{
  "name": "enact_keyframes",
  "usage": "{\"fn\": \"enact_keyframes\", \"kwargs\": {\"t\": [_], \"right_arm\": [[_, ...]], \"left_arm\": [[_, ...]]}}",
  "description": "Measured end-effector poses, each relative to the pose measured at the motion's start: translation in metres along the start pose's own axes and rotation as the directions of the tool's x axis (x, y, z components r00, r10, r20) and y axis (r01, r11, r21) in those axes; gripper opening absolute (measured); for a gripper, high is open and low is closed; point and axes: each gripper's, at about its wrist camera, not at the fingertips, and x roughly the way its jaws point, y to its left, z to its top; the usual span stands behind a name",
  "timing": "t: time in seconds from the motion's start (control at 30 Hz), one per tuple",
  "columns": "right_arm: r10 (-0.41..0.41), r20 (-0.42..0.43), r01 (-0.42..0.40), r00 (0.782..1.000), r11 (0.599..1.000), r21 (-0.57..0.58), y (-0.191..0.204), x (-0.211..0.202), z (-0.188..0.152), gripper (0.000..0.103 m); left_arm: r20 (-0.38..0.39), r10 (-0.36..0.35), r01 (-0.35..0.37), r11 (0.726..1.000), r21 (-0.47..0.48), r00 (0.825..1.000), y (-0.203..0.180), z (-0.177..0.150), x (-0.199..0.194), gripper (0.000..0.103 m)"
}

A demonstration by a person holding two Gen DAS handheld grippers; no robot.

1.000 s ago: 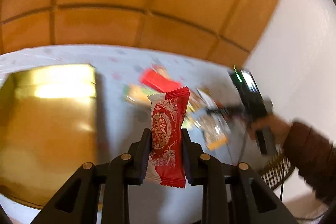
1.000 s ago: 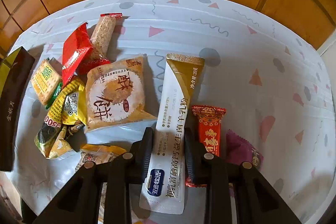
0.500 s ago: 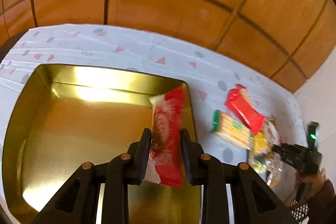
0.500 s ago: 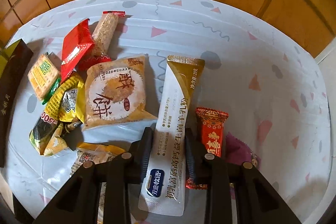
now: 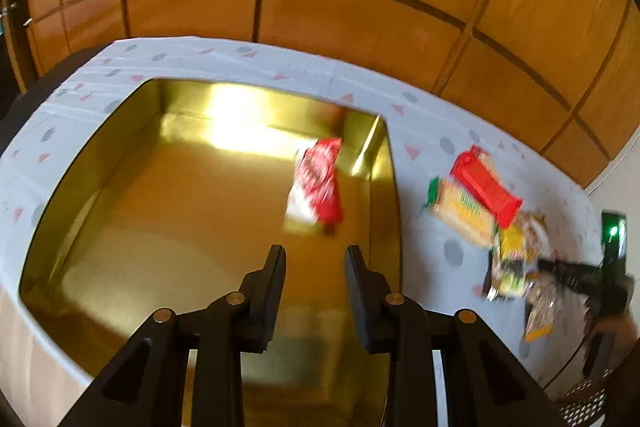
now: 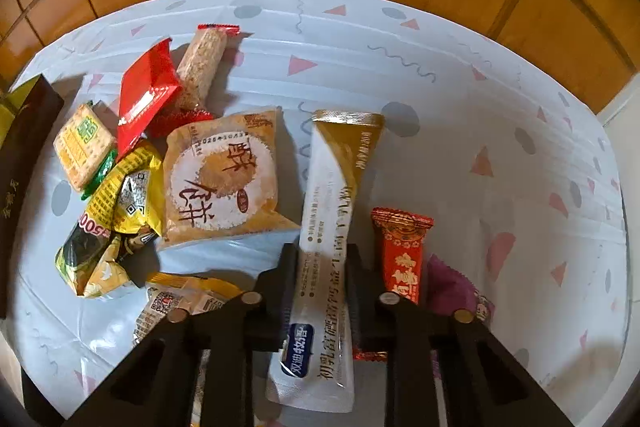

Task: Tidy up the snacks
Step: 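Carry the red wafer pack into the tin box and open the left gripper, then carry the white milk stick into the tin box and open the right gripper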

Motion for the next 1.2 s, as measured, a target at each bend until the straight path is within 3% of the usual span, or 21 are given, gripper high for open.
{"fn": "enact_keyframes", "kwargs": {"t": [0.27,0.47,0.57,0.63,0.73,0.8,0.97,1.1,1.17,1.2], "right_arm": [[-0.012,0.065,0.007,0.998,0.996,0.088,-0.020,-0.024,0.004,0.020],[-0.024,0.151,0.004,0.988,0.991,0.133,-0.025,-0.066,0.011,0.020],[0.018,0.201,-0.042,0.979,0.992,0.116,-0.007,-0.089,0.017,0.020],[0.090,0.230,-0.115,0.969,0.988,0.100,0.013,-0.105,0.021,0.020],[0.255,0.245,-0.277,0.935,0.959,0.062,0.054,-0.120,0.026,0.020],[0.367,0.234,-0.386,0.900,0.922,0.038,0.085,-0.126,0.028,0.020],[0.610,0.161,-0.619,0.776,0.785,0.010,0.183,-0.128,0.031,0.020],[0.666,0.119,-0.673,0.737,0.738,0.042,0.245,-0.118,0.036,0.020],[0.665,0.105,-0.673,0.739,0.734,0.091,0.265,-0.109,0.041,0.020],[0.676,0.103,-0.683,0.730,0.715,0.148,0.272,-0.100,0.044,0.022]], "left_arm": [[0.064,0.018,-0.018,1.000,0.005,0.998,0.008,-0.016,-0.024,0.030],[0.113,0.026,-0.025,1.000,-0.012,0.993,0.021,-0.021,-0.038,0.030],[0.138,0.037,-0.033,0.999,-0.035,0.990,0.029,-0.023,-0.046,0.030],[0.151,0.050,-0.042,0.998,-0.053,0.987,0.037,-0.024,-0.050,0.030],[0.158,0.072,-0.060,0.995,-0.083,0.985,0.049,-0.024,-0.054,0.030],[0.162,0.081,-0.065,0.992,-0.104,0.983,0.056,-0.025,-0.057,0.030],[0.182,0.103,-0.078,0.987,-0.139,0.978,0.072,-0.028,-0.066,0.030],[0.183,0.110,-0.081,0.984,-0.159,0.977,0.082,-0.031,-0.070,0.030],[0.185,0.116,-0.086,0.983,-0.162,0.976,0.084,-0.033,-0.071,0.030],[0.181,0.117,-0.088,0.983,-0.164,0.977,0.085,-0.033,-0.070,0.030]]}}
